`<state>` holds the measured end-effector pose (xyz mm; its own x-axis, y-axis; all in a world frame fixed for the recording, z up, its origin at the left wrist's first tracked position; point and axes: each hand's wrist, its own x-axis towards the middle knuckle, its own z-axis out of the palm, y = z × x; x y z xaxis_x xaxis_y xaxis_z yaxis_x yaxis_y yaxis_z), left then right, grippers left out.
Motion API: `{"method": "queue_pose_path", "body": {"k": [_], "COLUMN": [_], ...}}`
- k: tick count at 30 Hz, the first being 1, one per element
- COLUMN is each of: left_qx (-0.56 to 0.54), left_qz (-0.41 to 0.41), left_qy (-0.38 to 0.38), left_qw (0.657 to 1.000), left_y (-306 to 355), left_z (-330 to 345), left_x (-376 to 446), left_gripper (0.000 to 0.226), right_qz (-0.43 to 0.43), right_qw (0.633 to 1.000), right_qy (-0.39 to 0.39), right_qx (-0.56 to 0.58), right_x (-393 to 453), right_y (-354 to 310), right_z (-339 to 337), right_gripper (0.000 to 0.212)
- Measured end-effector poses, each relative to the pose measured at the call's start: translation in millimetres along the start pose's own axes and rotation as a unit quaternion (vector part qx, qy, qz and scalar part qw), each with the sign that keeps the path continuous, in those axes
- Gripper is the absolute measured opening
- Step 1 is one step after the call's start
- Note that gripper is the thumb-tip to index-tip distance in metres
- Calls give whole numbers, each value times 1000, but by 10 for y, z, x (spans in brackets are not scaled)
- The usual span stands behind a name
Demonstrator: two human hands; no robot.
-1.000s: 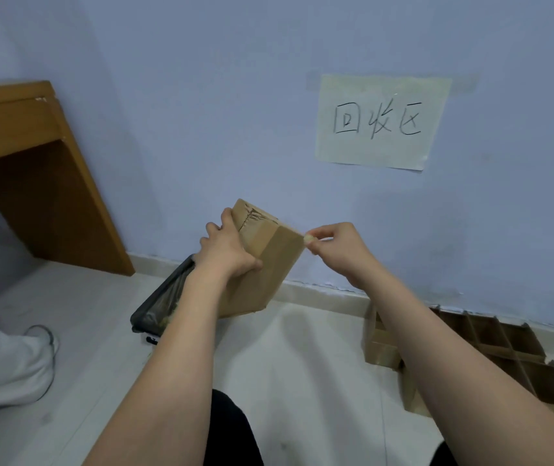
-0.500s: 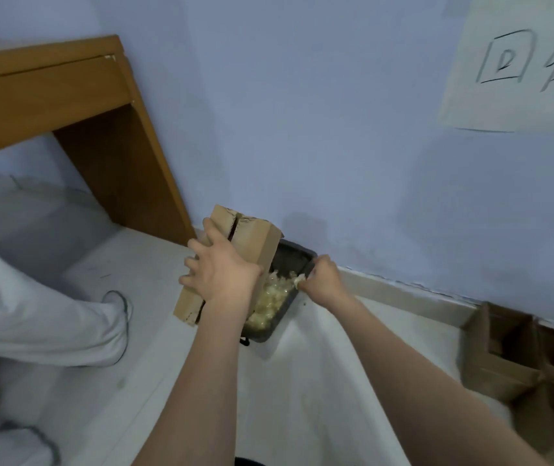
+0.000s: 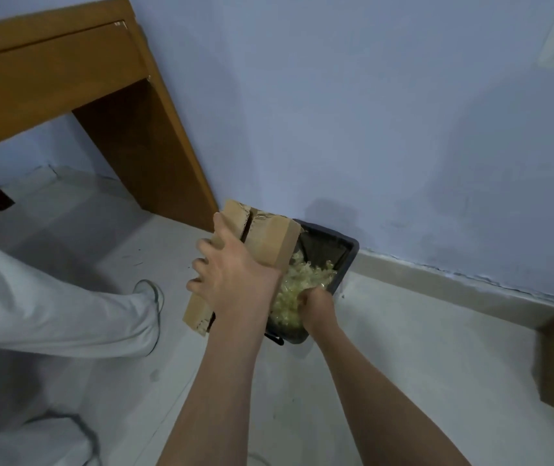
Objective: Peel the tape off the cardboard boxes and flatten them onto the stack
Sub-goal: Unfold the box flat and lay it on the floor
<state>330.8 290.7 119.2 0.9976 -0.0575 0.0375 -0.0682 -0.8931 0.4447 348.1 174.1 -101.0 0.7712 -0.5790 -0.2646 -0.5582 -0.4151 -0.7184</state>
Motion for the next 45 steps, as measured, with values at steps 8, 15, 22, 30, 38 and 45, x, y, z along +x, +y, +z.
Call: {"method": "queue_pose_path", "body": {"k": [8,15,22,30,38,45], "left_qx": [-1,4,8,-59,-159,-210], "left_qz": [16,16,15,69,146,155], "left_qy": [12,-4,-9,-48,-87,-185], "left_qw": [1000,1000,1000,995,973,947], "left_y": [4,26,125,602,1059,1395], "left_z": [-45,-52,-57,-331,-496,-510], "left_x": [-43,-43,-130,-688,-1903,-2433], "left_gripper": [127,127,128,123,122,121], "right_qz": [-20,-53,-60,-73,-111,-56], "right_qw": [998,994,982,975,962,918], "right_qy": [57,83,178,178,220,330], "right_qx": [15,-38,13,114,118,214], "right_x": [0,-73,-343,-1077,-2626,-3467], "right_y": [153,194,131,-340,-451,163], "right_z": [117,74,-381,-2283,-3590,-3736], "right_gripper": [21,26,18,21,5,12]}}
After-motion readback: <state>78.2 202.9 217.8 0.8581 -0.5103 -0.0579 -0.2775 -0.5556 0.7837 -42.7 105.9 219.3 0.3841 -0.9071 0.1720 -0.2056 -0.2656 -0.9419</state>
